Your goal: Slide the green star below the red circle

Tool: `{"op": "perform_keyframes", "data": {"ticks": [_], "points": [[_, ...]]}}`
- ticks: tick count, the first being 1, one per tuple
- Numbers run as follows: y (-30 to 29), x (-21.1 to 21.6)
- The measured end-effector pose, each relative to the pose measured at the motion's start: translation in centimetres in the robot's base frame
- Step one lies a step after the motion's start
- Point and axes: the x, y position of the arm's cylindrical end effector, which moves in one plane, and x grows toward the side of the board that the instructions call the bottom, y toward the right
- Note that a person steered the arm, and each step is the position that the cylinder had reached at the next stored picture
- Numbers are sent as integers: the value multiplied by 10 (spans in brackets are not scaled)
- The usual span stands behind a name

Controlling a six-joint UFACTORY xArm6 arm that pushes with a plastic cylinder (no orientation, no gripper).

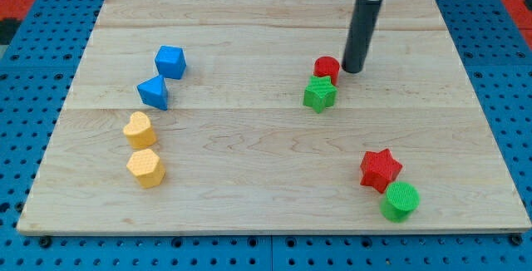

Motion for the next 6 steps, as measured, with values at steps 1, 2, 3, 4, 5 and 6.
{"op": "perform_keyframes", "data": {"ticks": [1,2,3,4,5,6], "points": [[-37,0],[-6,0],[3,40],[-1,49],[-23,57],[-26,64]]}}
